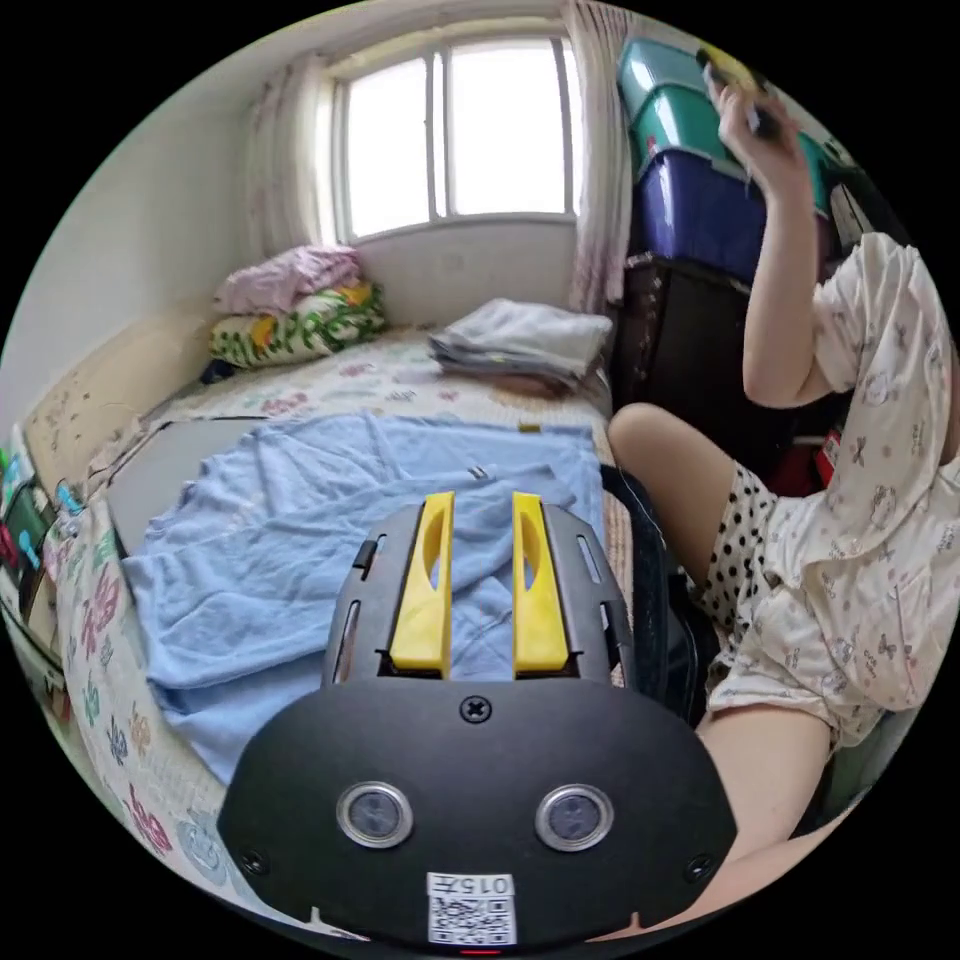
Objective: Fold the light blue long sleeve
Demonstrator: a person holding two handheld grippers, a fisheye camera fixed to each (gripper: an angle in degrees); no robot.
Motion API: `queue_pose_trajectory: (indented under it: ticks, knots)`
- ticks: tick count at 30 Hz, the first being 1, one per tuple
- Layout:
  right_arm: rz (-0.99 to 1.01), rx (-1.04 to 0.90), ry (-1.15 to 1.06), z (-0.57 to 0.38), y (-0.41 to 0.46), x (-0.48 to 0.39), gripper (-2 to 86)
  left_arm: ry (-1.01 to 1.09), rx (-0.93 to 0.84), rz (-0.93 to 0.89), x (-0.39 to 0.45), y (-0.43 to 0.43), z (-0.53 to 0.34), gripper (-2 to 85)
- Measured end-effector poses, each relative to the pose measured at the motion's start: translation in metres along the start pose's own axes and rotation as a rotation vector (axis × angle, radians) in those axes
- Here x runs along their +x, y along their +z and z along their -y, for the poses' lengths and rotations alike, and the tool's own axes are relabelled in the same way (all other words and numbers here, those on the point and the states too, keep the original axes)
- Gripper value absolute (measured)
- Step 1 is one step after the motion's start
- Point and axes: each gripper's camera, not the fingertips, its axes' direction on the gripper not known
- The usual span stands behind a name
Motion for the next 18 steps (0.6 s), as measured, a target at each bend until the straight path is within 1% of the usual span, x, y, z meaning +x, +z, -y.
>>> queue_pose_trajectory:
  ticks: [1,2,3,4,5,6,8,9,10,11,12,13,14,15,16,17,18]
  knots:
    - [-0.092,-0.091,-0.042,0.001,0.031,0.028,0.9,-0.041,0.026,0.042,-0.010,-0.008,-0.007,8.6]
    - [-0.185,-0.199,-0.068,-0.005,0.072,0.065,2.3,-0.135,0.073,0.124,-0.034,-0.021,-0.023,8.6]
    - [-0.223,-0.261,-0.066,-0.010,0.095,0.087,3.3,-0.244,0.097,0.203,-0.062,-0.030,-0.040,8.7]
    - [-0.274,-0.399,-0.039,-0.024,0.146,0.138,4.9,-0.378,0.110,0.271,-0.094,-0.035,-0.058,9.0]
    - [-0.297,-0.540,0.012,-0.043,0.199,0.194,6.0,-0.442,0.115,0.302,-0.110,-0.035,-0.068,9.1]
    - [-0.306,-0.608,0.041,-0.054,0.224,0.222,6.2,-0.532,0.101,0.346,-0.141,-0.033,-0.082,9.3]
    - [-0.353,-0.808,0.161,-0.101,0.316,0.323,7.6,-0.648,0.056,0.396,-0.187,-0.024,-0.095,9.5]
    - [-0.375,-0.829,0.183,-0.112,0.336,0.344,8.2,-0.718,0.062,0.408,-0.216,-0.018,-0.102,9.7]
    - [-0.423,-0.856,0.224,-0.131,0.373,0.382,8.9,-0.774,0.089,0.406,-0.242,-0.012,-0.107,9.9]
    - [-0.468,-0.895,0.273,-0.147,0.411,0.417,9.6,-0.804,0.101,0.406,-0.255,-0.008,-0.109,10.0]
    - [-0.486,-0.921,0.296,-0.153,0.431,0.433,10.0,-0.858,0.116,0.403,-0.280,0.003,-0.112,10.3]
    - [-0.517,-0.974,0.314,-0.164,0.471,0.458,10.5,-0.881,0.104,0.405,-0.303,0.019,-0.112,10.6]
    - [-0.555,-1.014,0.307,-0.172,0.511,0.474,10.8,-0.885,0.091,0.411,-0.313,0.028,-0.111,10.8]
    - [-0.574,-1.029,0.305,-0.175,0.530,0.480,10.9,-0.901,0.054,0.427,-0.334,0.049,-0.111,11.3]
    - [-0.602,-1.053,0.318,-0.178,0.565,0.491,11.0,-0.945,0.028,0.419,-0.353,0.071,-0.115,11.7]
    - [-0.614,-1.066,0.355,-0.179,0.599,0.501,11.1,-0.963,0.024,0.399,-0.362,0.083,-0.117,11.9]
    - [-0.616,-1.068,0.379,-0.179,0.615,0.504,11.1,-0.988,0.023,0.353,-0.377,0.105,-0.122,12.4]
